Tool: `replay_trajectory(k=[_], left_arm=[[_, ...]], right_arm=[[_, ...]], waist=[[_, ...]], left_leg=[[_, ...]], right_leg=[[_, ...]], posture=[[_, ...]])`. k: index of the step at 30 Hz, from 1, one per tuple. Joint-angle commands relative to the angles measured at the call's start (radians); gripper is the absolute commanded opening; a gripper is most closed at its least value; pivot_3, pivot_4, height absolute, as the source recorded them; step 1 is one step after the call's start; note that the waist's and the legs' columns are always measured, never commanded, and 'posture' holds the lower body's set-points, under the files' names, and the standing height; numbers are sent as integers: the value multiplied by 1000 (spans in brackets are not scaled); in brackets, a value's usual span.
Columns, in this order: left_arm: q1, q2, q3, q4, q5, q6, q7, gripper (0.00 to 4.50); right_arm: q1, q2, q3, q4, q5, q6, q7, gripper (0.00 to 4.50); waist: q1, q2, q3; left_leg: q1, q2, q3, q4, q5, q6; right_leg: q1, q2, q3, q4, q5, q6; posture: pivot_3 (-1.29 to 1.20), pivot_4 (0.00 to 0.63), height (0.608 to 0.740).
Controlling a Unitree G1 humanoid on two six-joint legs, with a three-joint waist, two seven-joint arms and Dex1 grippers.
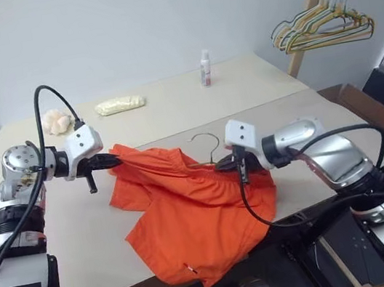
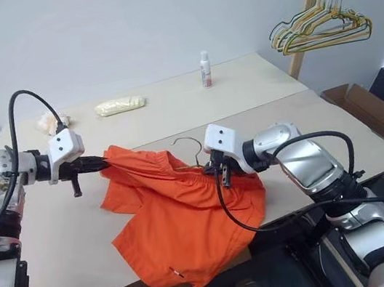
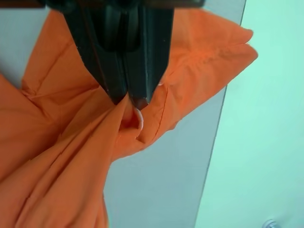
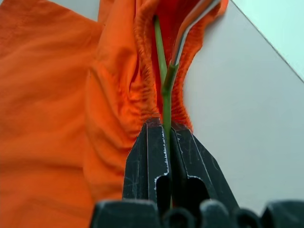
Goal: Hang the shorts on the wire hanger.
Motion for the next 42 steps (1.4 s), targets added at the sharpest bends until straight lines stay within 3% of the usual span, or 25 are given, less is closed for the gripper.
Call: replay_trajectory(k=[1,15,24,32,38,40,42], left_arm=[[-17,31,38,-38,-23,3,8,12],[0,45,44,-53,-25,6,6,12],[93,20,7,-155,-14,26,-7,12],[85,62,1,-173,-9,3,-56,2580],[108,171,23,-360,-186,66,-247,4481],[114,195,8,-429,-276,94,-258,4481],[92,150,24,-455,-307,124,-258,4481]], right_arm=[[17,63,-98,-29,40,7,-76,0],[56,-15,-85,-3,2,-22,-49,0],[-87,-41,-122,-68,112,96,45,0],[-182,-91,-89,-24,130,132,139,0],[-288,-137,-66,55,124,139,221,0],[-317,-140,-51,82,109,129,236,0],[-340,-137,-36,103,96,121,248,0]], waist=[[-1,0,0],[17,0,0],[15,0,0],[16,0,0],[10,0,0],[11,0,0],[15,0,0]], left_leg=[[0,0,0,0,0,0],[1,-1,0,0,0,0],[1,0,0,0,0,0],[0,-1,-1,0,0,0],[-2,-1,0,0,0,0],[-2,-1,0,0,0,0],[-2,-1,0,0,0,0]], right_leg=[[0,0,0,0,0,0],[0,0,0,0,0,0],[0,-1,0,-1,0,0],[0,-2,0,-1,0,0],[-4,-2,0,0,0,0],[-5,-2,0,0,0,0],[-5,-2,0,0,0,0]], posture=[[-193,0,740],[-189,0,740],[-204,0,740],[-210,0,740],[-211,0,740],[-211,0,740],[-209,0,740]])
